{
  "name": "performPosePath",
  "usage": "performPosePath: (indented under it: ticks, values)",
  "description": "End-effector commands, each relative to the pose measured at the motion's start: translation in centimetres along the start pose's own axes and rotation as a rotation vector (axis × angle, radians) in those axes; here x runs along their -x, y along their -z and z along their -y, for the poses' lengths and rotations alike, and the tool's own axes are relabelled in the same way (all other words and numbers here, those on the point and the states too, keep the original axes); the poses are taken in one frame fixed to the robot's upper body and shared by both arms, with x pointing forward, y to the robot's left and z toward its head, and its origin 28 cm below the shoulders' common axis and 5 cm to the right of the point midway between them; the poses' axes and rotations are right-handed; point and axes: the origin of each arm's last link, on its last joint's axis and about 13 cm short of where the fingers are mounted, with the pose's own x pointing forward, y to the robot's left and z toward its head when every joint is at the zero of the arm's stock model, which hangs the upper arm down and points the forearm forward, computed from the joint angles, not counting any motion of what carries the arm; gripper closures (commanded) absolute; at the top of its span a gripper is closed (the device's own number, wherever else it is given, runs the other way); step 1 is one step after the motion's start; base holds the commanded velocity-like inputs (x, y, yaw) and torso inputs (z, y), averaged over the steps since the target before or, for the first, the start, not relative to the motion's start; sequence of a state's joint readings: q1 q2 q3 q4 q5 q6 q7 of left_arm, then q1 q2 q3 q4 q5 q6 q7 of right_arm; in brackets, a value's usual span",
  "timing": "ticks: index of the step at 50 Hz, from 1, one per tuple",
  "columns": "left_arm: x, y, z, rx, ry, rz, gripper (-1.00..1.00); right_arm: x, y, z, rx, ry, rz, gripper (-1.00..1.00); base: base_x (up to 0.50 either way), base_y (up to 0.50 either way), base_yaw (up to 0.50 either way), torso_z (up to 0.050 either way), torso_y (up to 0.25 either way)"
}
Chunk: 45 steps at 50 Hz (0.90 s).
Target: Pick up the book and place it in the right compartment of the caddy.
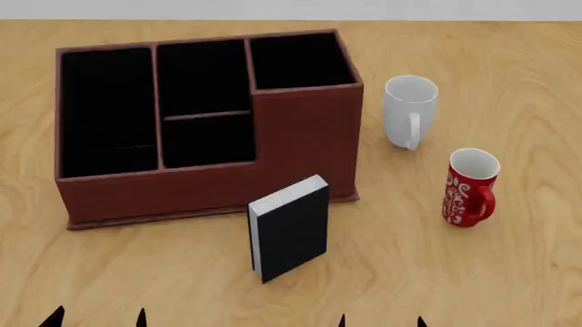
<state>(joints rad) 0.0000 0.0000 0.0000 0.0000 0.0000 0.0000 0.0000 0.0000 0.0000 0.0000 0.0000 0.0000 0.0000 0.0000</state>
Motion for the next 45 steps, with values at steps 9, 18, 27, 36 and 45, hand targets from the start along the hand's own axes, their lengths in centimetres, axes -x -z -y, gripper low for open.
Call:
performPosePath:
  ticks: [9, 18, 27, 36, 45]
  values:
    - [0.4, -2.2, 0.8, 0.004, 0.059, 0.095, -1.00, -0.2, 0.0, 0.0, 0.006, 0.017, -0.003, -1.00, 0.00, 0.00, 0.00, 0.022, 0.000]
    - [1.3, -1.6, 0.3, 0.041, 0.078, 0.095, -1.00, -0.2, -1.7, -0.1, 0.018, 0.008, 0.042, -1.00, 0.00, 0.00, 0.00, 0.050, 0.000]
    - [1.2, -8.5, 0.4, 0.058, 0.127, 0.296, -1.00, -1.0, -7.4, 0.6, 0.049, 0.023, 0.163, -1.00, 0.00, 0.00, 0.00, 0.050, 0.000]
    - [-0.7, -12.1, -0.1, 0.039, 0.132, 0.337, -1.00, -1.3, -10.6, 0.4, 0.085, 0.014, 0.213, -1.00, 0.00, 0.00, 0.00, 0.050, 0.000]
    - [-1.1, -14.5, 0.1, -0.001, 0.178, 0.389, -1.00, -0.5, -11.6, 0.2, 0.134, 0.037, 0.247, -1.00, 0.00, 0.00, 0.00, 0.050, 0.000]
